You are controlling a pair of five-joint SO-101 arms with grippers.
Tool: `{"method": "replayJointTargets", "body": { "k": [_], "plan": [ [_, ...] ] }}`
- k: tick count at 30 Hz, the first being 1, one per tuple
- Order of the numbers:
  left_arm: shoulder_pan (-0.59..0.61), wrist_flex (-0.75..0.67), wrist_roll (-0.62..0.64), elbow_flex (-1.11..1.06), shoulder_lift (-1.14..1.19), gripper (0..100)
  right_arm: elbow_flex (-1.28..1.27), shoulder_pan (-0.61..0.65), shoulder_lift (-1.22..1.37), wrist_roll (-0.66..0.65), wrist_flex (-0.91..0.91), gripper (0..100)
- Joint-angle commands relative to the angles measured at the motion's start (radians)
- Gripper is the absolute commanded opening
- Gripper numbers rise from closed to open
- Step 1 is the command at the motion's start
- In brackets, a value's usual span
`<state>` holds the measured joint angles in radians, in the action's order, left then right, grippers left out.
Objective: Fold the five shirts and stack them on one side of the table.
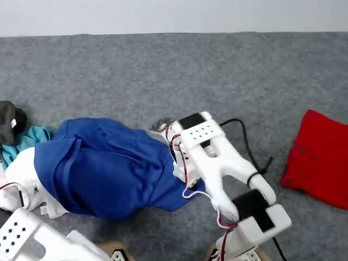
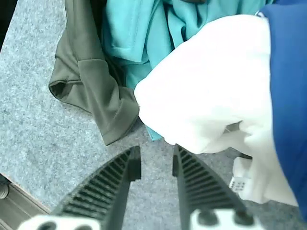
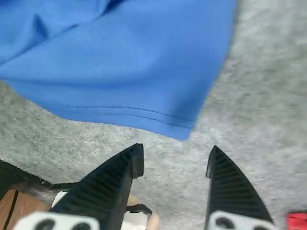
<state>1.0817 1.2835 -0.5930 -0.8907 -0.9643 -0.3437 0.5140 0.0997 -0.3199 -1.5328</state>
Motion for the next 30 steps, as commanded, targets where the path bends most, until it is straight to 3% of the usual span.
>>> {"method": "replayJointTargets", "body": {
  "k": [1, 16, 22, 30],
  "plan": [
    [0.008, -0.021, -0.009, 0.005, -0.003, 12, 0.066, 0.007, 0.047, 0.061, 0.002, 22.5],
    [0.006, -0.02, -0.006, 0.004, -0.003, 12, 0.255, 0.012, 0.384, 0.08, -0.001, 21.6],
    [0.006, -0.02, -0.006, 0.004, -0.003, 12, 0.328, 0.012, 0.41, 0.072, -0.047, 0.2],
    [0.002, -0.02, -0.006, 0.004, -0.003, 12, 0.514, 0.002, 0.343, -0.04, -0.182, 1.0]
  ]
}}
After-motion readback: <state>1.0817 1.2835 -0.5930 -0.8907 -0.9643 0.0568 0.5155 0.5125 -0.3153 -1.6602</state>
